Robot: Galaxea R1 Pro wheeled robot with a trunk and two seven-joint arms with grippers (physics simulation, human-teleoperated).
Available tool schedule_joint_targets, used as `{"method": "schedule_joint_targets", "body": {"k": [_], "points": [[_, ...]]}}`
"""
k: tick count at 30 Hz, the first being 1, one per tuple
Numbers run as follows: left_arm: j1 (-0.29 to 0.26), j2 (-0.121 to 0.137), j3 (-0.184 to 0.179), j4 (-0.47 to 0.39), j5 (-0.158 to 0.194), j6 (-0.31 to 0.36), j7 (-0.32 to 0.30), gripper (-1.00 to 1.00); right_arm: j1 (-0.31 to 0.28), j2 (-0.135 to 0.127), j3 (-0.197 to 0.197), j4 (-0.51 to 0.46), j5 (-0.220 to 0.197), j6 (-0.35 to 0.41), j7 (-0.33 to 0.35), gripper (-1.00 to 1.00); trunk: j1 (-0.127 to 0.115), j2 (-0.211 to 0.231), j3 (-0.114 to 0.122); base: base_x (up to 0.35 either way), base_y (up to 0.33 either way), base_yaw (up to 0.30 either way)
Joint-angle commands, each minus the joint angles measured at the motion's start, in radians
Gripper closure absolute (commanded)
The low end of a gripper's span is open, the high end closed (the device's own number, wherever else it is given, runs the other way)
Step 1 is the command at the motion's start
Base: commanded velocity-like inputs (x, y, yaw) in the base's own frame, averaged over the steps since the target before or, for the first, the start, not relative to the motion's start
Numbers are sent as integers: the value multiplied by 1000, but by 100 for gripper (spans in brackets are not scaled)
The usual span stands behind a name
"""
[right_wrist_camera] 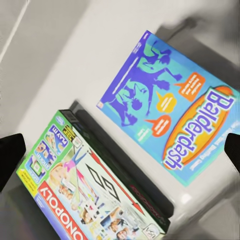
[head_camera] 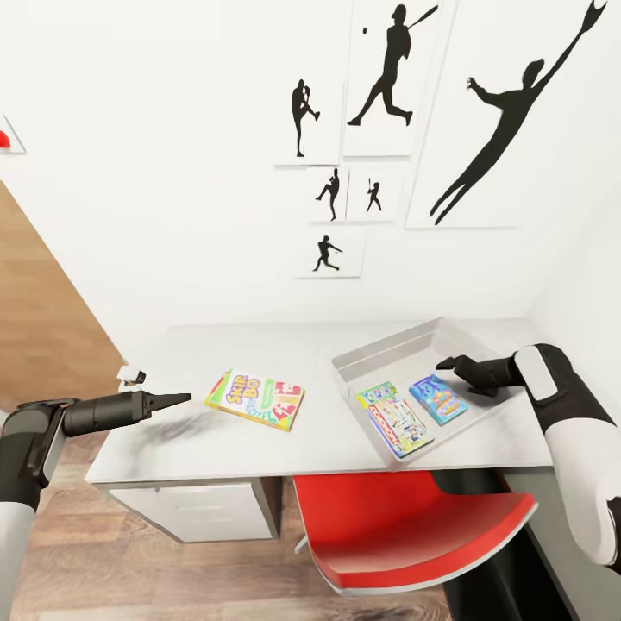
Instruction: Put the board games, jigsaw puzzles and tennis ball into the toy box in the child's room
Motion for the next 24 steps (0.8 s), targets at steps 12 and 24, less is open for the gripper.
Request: {"method": "schedule_joint_targets", "body": {"k": [12, 24], "points": [[-1, 1, 0, 0, -1, 11, -5, -100, 36, -3, 4, -195, -88, 4, 70, -100, 1, -2, 15, 0, 0, -107], [-1, 1, 0, -1, -1, 9, -5, -100, 156, -6, 8, -389, -298, 4, 94, -100, 1, -2, 33, 0, 0, -121]]}}
